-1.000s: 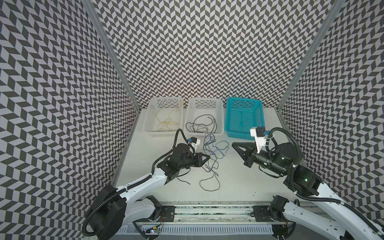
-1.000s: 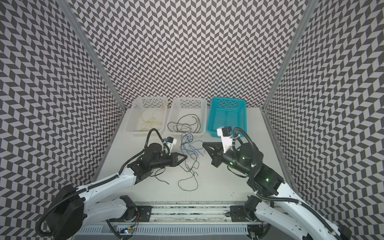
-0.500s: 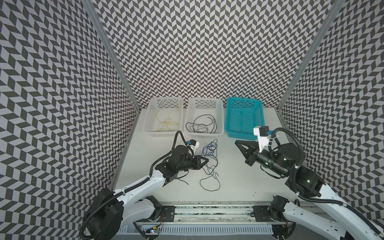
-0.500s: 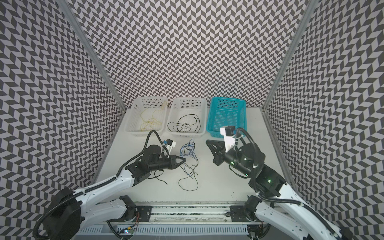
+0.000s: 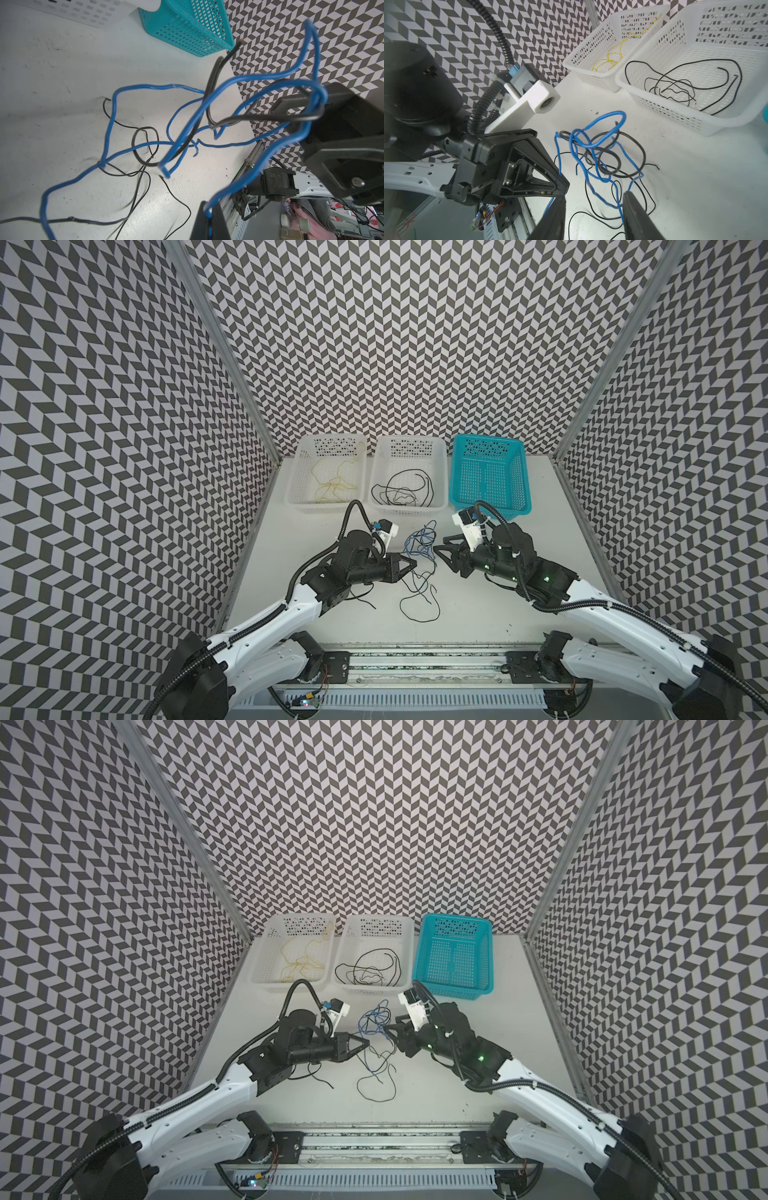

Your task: Untangle the cables

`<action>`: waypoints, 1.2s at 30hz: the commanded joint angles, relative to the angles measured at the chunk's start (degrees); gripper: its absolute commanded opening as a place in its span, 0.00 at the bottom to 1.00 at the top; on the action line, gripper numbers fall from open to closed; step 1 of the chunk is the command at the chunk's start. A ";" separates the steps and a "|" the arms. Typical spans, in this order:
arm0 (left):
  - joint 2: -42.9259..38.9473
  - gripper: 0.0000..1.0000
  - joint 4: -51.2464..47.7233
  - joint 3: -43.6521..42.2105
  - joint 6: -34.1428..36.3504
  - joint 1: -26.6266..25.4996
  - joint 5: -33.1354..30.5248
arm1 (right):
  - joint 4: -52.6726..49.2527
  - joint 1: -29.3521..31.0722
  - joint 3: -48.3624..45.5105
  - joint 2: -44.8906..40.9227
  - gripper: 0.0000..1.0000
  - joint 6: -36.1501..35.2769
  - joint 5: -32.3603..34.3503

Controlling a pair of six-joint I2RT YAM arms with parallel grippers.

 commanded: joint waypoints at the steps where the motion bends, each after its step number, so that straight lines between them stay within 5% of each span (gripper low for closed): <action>1: 0.43 0.00 -0.61 2.74 0.99 -0.28 1.36 | 8.06 1.40 -0.98 1.77 0.46 -0.23 0.39; 5: 0.30 0.00 -0.63 3.02 1.06 -0.36 1.48 | 10.35 1.48 -1.53 5.11 0.44 -0.04 1.79; 14: -0.63 0.00 -2.29 2.07 1.68 -0.45 1.17 | 5.97 1.48 0.29 2.21 0.00 -1.11 8.23; 28: 4.89 0.00 -13.12 3.50 2.57 1.07 -4.24 | -11.13 -0.79 9.11 -13.54 0.00 -7.20 24.06; 36: 3.09 0.00 -16.42 1.31 0.94 6.17 -4.71 | -21.69 -8.76 18.42 -15.35 0.00 -10.53 29.06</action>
